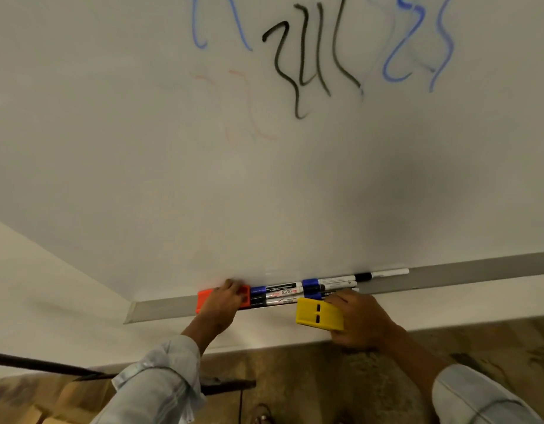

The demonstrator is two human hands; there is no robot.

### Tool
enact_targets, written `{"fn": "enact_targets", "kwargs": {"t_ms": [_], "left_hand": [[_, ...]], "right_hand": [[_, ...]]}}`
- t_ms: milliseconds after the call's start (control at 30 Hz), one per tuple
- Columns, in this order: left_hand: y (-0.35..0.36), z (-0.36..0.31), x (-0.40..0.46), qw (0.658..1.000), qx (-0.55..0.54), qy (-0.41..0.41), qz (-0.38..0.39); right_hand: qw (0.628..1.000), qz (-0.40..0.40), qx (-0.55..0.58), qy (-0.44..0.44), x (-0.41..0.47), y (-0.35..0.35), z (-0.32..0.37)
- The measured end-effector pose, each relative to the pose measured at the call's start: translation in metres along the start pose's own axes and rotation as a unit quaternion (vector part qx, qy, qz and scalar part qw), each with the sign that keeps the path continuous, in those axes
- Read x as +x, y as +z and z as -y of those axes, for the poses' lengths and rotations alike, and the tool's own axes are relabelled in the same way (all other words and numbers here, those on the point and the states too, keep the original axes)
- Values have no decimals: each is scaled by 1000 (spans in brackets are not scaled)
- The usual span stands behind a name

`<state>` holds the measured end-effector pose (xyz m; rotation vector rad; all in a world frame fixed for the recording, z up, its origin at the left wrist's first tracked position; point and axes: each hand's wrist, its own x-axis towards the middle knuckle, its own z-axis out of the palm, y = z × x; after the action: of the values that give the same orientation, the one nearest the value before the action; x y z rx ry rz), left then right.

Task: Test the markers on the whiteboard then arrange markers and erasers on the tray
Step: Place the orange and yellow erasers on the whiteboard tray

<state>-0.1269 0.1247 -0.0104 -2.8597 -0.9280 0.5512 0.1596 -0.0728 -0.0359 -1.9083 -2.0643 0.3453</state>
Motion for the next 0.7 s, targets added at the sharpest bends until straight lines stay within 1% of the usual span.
{"fn": "enact_targets", "kwargs": {"t_ms": [67,200,333,533,633,700], "left_hand": [[1,0,2,1000,-5,-2,-2],[3,0,2,999,-3,-11,-31],[-1,-9,7,999,4,-21,-29],[-5,-28,17,998,9,-34,-44],[-4,-32,18,999,-5,-41,-25],[0,-33,21,998,-5,-40,-37]], "right_hand": [[1000,-7,-10,6,-9,-4,-13],[998,-18,-50,31,-28,-27,-44],[990,-33,-105,87,-52,-64,-86],[964,-18,-197,178,-83,-111,-153],[956,-20,-202,213,-91,-121,-175],[954,-26,-200,224,-94,-123,-183]]}}
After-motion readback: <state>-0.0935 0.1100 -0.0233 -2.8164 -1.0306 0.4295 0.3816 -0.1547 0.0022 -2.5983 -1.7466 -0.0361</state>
